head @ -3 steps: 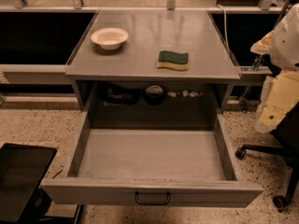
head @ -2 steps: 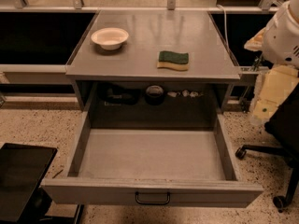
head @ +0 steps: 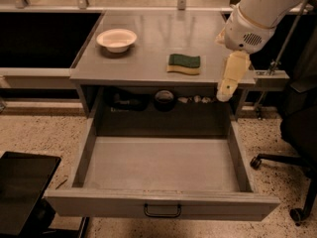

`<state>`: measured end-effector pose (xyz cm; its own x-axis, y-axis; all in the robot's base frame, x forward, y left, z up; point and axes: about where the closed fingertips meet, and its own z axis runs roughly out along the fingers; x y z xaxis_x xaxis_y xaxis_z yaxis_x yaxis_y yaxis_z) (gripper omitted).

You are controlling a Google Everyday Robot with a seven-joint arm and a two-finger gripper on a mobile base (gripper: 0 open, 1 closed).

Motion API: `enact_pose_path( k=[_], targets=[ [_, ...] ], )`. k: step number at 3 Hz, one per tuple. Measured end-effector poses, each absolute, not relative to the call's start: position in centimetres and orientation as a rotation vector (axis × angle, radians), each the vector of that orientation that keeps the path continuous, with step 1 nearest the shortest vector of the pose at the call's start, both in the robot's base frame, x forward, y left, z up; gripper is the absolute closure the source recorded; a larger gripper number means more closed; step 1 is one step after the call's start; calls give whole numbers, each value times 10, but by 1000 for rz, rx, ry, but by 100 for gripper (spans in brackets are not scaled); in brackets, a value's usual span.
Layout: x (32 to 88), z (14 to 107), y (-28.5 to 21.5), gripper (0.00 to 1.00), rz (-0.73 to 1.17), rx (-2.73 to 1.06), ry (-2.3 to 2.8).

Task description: Place sponge into top drawer

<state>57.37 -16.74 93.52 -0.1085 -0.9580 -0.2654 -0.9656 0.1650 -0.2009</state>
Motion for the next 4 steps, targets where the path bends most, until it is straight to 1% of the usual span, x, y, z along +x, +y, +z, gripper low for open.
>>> enact_pose_path(
  k=[1,2,3,4],
  targets=[
    [634,902,-139,0,136,-1837,2085],
    [707,834,-119,0,258,-1768,2125],
    [708,834,-119,0,258,-1768,2125],
    [723,858,-111,0,186,-1755,2096]
  ],
)
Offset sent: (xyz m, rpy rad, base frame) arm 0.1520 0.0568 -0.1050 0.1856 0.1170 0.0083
